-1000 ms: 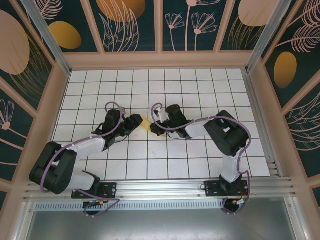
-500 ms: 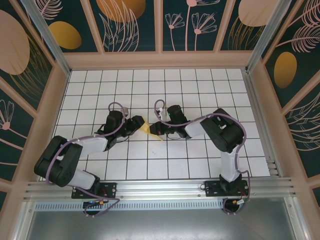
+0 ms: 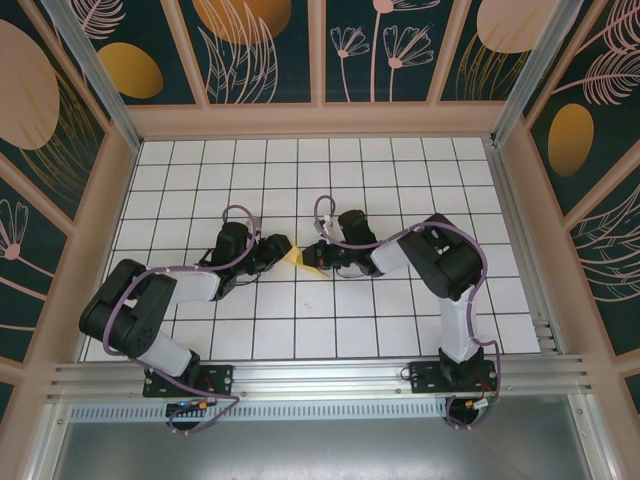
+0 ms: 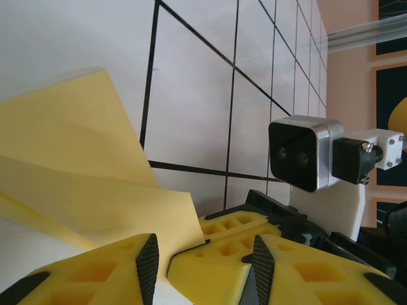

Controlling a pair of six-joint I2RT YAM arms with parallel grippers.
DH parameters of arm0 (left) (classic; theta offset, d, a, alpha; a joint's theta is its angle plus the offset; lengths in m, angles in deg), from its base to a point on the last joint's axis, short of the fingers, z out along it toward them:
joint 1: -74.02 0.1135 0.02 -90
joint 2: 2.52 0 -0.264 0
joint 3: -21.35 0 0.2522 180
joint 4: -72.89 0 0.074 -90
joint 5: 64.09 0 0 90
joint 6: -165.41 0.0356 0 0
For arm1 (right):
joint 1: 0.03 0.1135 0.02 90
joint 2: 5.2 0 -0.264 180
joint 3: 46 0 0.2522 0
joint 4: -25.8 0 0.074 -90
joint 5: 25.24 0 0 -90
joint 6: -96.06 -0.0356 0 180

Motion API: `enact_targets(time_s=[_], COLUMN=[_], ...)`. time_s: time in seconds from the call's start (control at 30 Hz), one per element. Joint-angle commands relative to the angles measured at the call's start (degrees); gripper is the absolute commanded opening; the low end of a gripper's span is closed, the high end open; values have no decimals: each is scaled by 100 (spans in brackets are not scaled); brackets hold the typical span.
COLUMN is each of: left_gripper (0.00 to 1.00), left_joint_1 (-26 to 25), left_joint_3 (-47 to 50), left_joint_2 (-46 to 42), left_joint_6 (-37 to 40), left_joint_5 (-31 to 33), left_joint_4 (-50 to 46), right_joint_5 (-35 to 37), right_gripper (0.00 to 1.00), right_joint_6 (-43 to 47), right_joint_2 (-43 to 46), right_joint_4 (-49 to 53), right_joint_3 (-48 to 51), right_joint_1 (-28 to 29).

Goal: Fold a paper plane with a square sheet of paper (pick it up from the middle)
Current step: Fold the wing for the fifth time at the center of the table.

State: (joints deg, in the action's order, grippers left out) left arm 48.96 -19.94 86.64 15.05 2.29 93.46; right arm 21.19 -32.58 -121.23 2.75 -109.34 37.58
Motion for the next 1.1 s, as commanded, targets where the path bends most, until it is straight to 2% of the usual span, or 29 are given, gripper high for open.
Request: enact_targets(time_s=[0.0, 0.77, 1.07], left_gripper=[45, 41, 35], left_joint_1=[-7, -60, -60], left_joint_3=[51, -173, -263], left_joint_2=[116, 671, 872], left_joint_6=[103, 158, 117], left_joint_5=[-142, -389, -278], left_joint_4=[326, 680, 630], right_joint_5=[-42, -222, -227], right_gripper=[0, 0, 0], right_joint_6=[-72, -418, -394], right_joint_2=[-165, -359, -390], right_joint_4=[95, 78, 186], right_joint_3=[-99, -145, -191], right_joint_1=[-25, -175, -175])
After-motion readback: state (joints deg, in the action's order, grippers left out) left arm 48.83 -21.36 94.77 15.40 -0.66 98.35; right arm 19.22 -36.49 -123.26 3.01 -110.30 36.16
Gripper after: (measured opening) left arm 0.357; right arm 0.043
